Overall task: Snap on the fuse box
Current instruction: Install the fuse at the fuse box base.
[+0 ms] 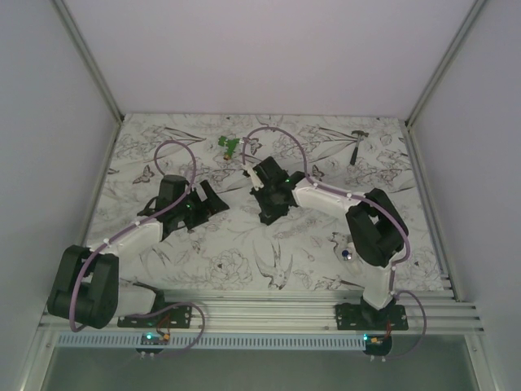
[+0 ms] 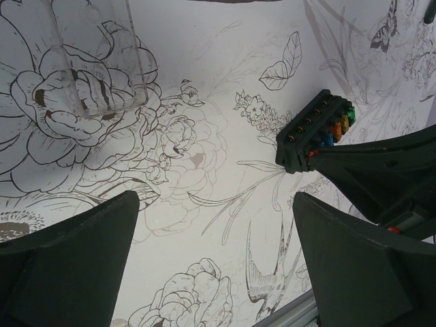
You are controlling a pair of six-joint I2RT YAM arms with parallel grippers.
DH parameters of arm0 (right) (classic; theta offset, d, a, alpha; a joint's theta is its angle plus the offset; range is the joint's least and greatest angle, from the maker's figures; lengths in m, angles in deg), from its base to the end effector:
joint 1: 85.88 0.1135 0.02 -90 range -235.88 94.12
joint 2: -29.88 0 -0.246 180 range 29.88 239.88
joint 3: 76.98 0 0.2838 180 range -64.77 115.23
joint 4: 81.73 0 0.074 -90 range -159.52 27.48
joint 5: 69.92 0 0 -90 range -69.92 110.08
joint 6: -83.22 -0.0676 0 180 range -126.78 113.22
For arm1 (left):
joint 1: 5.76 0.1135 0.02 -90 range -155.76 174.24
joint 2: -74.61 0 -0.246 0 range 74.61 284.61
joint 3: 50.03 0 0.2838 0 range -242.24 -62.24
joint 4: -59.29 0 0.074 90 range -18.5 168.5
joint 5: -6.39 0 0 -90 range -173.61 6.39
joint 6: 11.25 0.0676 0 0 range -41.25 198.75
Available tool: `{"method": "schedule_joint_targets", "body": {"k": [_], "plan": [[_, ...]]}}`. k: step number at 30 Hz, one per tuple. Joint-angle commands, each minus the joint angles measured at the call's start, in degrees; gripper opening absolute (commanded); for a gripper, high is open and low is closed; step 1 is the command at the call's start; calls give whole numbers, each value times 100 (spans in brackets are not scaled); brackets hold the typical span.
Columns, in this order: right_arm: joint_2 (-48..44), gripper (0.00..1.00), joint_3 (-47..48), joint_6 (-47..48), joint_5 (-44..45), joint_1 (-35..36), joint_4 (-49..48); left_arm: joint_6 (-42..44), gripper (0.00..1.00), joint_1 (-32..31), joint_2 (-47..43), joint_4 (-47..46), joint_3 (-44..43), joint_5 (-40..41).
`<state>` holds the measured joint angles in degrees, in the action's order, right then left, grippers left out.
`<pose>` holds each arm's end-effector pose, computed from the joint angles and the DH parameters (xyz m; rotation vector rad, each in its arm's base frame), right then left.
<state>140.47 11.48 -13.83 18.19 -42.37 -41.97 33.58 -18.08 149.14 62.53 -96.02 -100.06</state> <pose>0.3148 0.3019 0.1120 -0.8530 2.5543 0.3281 0.3102 -0.0873 0.1419 -0.4578 2.1867 -0.8786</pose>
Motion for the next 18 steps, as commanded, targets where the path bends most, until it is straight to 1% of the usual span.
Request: {"method": "schedule_joint_targets", "body": {"k": [1, 9, 18], "plan": [[1317, 0, -638, 77, 819, 116, 1465, 54, 100, 39, 19, 89, 16, -36], [1755, 0, -468, -65, 1161, 370, 1666, 43, 100, 37, -74, 100, 80, -11], [2165, 0, -350, -124, 1266, 683, 1823, -7, 100, 38, -91, 99, 126, -18]]}}
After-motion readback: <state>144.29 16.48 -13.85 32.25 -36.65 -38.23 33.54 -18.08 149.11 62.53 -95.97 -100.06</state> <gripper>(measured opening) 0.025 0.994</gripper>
